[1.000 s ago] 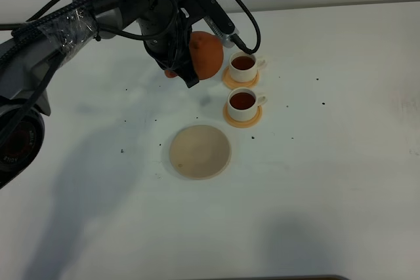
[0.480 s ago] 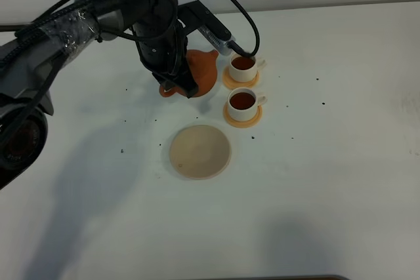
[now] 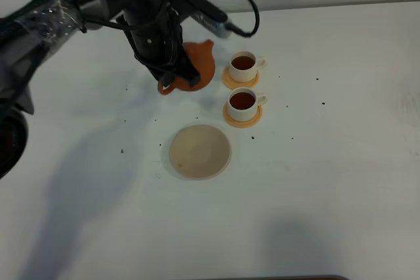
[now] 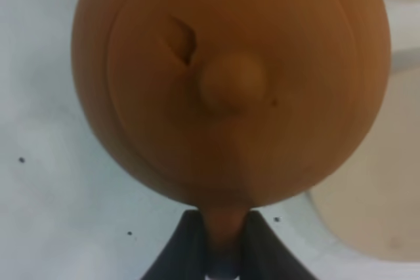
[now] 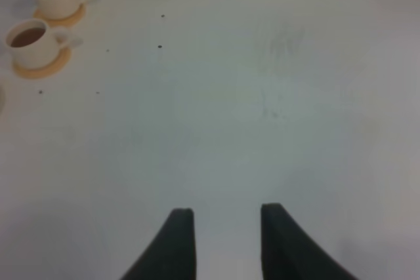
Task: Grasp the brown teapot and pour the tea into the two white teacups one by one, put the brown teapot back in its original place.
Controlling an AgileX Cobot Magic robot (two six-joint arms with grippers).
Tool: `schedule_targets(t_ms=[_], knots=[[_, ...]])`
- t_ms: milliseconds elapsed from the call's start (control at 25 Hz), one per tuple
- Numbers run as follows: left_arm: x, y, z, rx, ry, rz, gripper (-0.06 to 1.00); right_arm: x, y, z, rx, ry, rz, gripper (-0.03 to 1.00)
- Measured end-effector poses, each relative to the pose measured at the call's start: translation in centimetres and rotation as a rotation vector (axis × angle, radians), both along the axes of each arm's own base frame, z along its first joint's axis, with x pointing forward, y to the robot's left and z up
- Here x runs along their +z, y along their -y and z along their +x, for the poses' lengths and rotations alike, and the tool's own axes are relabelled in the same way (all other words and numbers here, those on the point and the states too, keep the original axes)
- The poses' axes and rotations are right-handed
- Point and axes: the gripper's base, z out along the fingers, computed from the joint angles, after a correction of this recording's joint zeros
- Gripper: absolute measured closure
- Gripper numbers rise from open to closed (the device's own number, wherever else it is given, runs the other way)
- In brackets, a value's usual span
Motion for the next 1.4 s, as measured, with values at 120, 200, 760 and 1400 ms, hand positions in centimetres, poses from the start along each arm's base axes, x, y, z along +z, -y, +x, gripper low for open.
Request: schedule_targets(t_ms=[120,200,760,1400], knots=[[1.9,0.2,-0.6,0.046,0.039,-0.028,0.83,0.0,0.0,0.0,0.0,0.0,0.0,0.73],[2.6,0.6,-1.5,0.055,0.046,-0.037,0.83,0.0,0.0,0.0,0.0,0.0,0.0,0.73],[-2.5,-0.8,-11.4,0.136,-0.114,0.009,0.83,0.0,0.0,0.0,-0.001,0.0,-0.001,0.73],[-6.9,0.0,-11.5,0.159,-0.087,-0.09,0.83,0.0,0.0,0.0,0.0,0.0,0.0,0.73]])
